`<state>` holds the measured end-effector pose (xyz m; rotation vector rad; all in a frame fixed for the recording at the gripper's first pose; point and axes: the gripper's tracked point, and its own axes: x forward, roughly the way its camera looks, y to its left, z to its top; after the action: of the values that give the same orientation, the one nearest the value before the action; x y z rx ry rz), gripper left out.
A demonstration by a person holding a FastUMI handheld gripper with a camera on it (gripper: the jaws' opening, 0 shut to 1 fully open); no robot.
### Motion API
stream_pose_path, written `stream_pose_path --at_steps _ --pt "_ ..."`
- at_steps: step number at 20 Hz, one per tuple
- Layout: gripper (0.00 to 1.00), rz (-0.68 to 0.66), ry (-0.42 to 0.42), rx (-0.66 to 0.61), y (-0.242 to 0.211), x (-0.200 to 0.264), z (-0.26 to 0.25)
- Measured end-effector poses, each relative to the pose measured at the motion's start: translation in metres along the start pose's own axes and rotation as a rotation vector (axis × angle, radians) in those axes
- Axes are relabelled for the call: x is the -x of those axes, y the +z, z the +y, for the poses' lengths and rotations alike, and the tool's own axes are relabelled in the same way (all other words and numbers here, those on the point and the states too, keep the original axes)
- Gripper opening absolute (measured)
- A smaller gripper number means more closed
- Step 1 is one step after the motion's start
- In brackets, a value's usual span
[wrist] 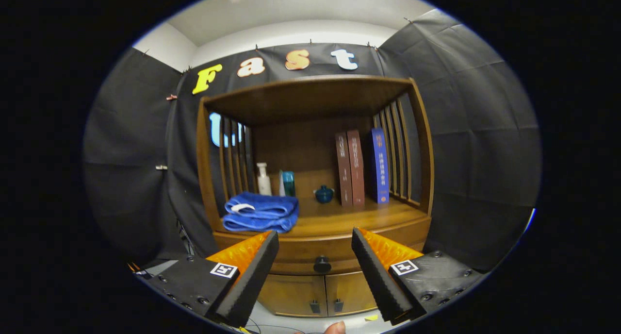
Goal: Pull open the drawer, take out the items inside it, and place them on the countertop above the cabinet.
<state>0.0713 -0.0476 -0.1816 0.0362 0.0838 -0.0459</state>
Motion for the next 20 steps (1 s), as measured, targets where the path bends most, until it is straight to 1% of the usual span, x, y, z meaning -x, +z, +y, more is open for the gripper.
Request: stream_pose_path --at_steps 4,9,10,12,14,15,16,17,20 --pt "0.99 0.044 0.013 -0.001 -0.065 -0.046 0.001" --pt "0.98 0.106 -0.003 0.004 -0.116 -0.097 0.000" --pt "0.89 0.123 -0.007 -0.001 -0.123 -0.105 -0.001" --pt "0.71 0.139 -0.045 0.008 -0.129 -0.116 -0.009" --pt "0.53 0.165 -0.043 -0.008 -0.137 -0.124 -0.009" --pt "0.56 0.174 -0.050 0.006 -0.138 -0.124 -0.012" --pt "0.55 0.167 -0.043 0.008 -0.142 -0.122 -0.012" --pt "0.46 0.171 -0.047 0.024 -0.138 -0.124 -0.013" --pt "0.28 0.178 -0.041 0.081 -0.136 -0.121 -0.012"
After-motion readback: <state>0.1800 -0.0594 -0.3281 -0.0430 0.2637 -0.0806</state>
